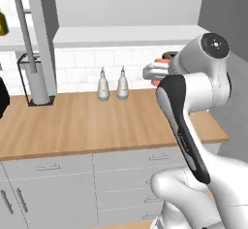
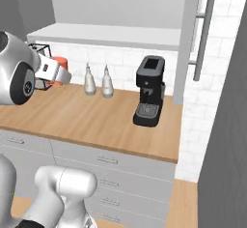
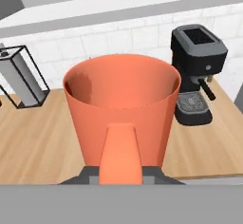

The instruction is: Gather all objects into one cabinet and sort the glasses and bowls to opposite sides.

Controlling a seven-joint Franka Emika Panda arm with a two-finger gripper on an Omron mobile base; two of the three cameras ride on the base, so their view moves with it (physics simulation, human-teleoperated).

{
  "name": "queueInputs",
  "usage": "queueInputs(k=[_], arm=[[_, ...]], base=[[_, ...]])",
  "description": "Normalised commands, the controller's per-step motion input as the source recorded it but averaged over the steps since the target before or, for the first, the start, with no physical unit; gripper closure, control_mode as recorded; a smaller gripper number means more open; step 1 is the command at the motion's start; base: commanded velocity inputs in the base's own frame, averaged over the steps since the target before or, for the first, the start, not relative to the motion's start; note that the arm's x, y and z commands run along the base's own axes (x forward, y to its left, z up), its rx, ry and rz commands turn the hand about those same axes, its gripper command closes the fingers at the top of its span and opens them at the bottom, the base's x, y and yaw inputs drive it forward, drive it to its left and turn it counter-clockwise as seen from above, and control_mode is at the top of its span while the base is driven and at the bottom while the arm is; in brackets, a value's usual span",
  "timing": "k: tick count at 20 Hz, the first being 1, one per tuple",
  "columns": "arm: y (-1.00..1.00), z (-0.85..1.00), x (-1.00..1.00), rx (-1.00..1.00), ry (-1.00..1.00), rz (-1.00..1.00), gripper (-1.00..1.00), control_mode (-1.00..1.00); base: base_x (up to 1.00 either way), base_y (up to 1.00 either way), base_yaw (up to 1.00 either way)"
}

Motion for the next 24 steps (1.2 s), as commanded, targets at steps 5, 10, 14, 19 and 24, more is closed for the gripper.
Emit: queueInputs(k=[5, 10, 14, 19, 24], arm=[[0.0, 0.0, 0.0, 0.0, 0.0, 0.0, 1.0, 1.0], [0.0, 0.0, 0.0, 0.0, 0.0, 0.0, 1.0, 1.0], [0.0, 0.0, 0.0, 0.0, 0.0, 0.0, 1.0, 1.0], [0.0, 0.0, 0.0, 0.0, 0.0, 0.0, 1.0, 1.0], [0.0, 0.0, 0.0, 0.0, 0.0, 0.0, 1.0, 1.0]], base=[[-0.81, 0.48, 0.73], [-0.32, 0.23, 0.98], [-0.25, 0.0, 1.0], [0.12, 0.0, 0.92], [0.96, 0.0, 0.58]])
